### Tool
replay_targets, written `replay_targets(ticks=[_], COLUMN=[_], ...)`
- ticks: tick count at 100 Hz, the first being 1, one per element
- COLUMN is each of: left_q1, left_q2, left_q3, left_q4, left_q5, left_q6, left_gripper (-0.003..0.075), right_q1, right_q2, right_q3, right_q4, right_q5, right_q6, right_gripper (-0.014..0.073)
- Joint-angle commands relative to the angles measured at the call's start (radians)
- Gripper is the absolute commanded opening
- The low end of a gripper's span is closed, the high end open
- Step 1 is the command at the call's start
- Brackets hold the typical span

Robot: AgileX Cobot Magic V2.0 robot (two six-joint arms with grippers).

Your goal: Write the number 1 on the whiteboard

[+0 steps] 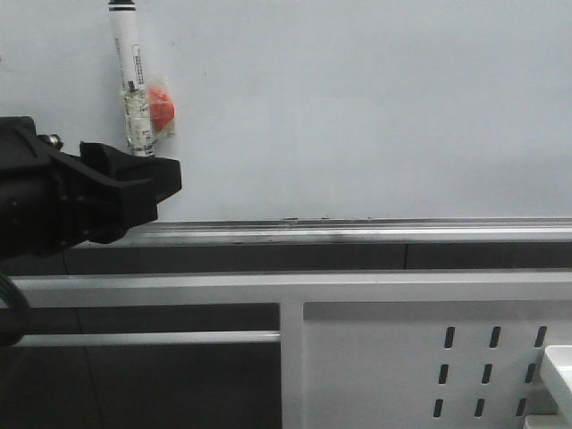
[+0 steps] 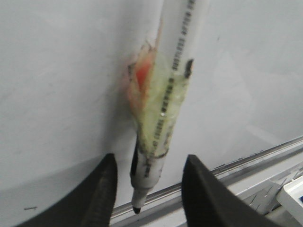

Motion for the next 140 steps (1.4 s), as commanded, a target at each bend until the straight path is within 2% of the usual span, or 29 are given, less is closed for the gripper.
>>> replay_targets(ticks=[1,5,25,36,54,61,68,76,81,88,93,104,109,110,124,140], left_q1=[-0.005,-0.005,-0.005,-0.005,-0.005,-0.005,-0.005,-0.005,-0.005,-0.005,-0.005,-0.010,-0.020,-0.024,-0.099,-0.201], left_q2=[-0.021,-0.021,-0.021,-0.021,-0.021,-0.021,-0.021,-0.034,-0.056,-0.092,-0.127,-0.223,-0.269,-0.282,-0.397,-0.443], left_q3=[-0.019,-0.019,-0.019,-0.019,-0.002,0.009,0.013,0.000,-0.014,-0.043,-0.067,-0.129,-0.155,-0.162,-0.233,-0.308], left_q4=[-0.010,-0.010,0.024,0.067,0.152,0.237,0.328,0.408,0.455,0.507,0.568,0.757,0.808,0.830,0.881,0.879], left_q5=[-0.226,-0.226,-0.226,-0.226,-0.218,-0.211,-0.191,-0.082,0.036,0.160,0.256,0.480,0.579,0.631,0.954,1.169], left_q6=[-0.009,-0.009,-0.007,-0.007,0.001,0.031,0.060,0.066,0.075,0.080,0.080,0.051,0.013,-0.006,-0.036,-0.036], left_gripper=[0.0076,-0.0022,-0.0020,-0.0020,-0.0020,-0.0020,-0.0020,-0.0020,-0.0020,-0.0020,-0.0020,-0.0020,-0.0020,-0.0020,-0.0020,-0.0020], right_q1=[0.001,0.001,0.001,0.007,0.087,0.136,0.188,0.241,0.285,0.345,0.388,0.456,0.472,0.474,0.518,0.556], right_q2=[0.016,0.016,0.016,0.016,0.021,0.031,0.049,0.082,0.115,0.160,0.198,0.300,0.336,0.348,0.439,0.535], right_q3=[-0.039,-0.039,-0.039,-0.041,-0.041,-0.046,-0.068,-0.104,-0.138,-0.187,-0.216,-0.265,-0.281,-0.281,-0.333,-0.385], right_q4=[0.004,0.004,0.004,0.050,0.222,0.251,0.253,0.253,0.253,0.253,0.253,0.229,0.228,0.228,0.230,0.236], right_q5=[-0.068,-0.068,-0.060,-0.037,0.007,0.027,0.041,0.052,0.081,0.112,0.113,0.113,0.113,0.113,0.078,0.049], right_q6=[-0.011,-0.011,-0.033,-0.091,-0.342,-0.440,-0.473,-0.507,-0.568,-0.648,-0.680,-0.707,-0.723,-0.730,-0.745,-0.747], right_gripper=[-0.0069,-0.0069,-0.0069,-0.0069,-0.0069,-0.0069,-0.0069,-0.0069,-0.0059,0.0003,0.0080,0.0306,0.0354,0.0363,0.0370,0.0370])
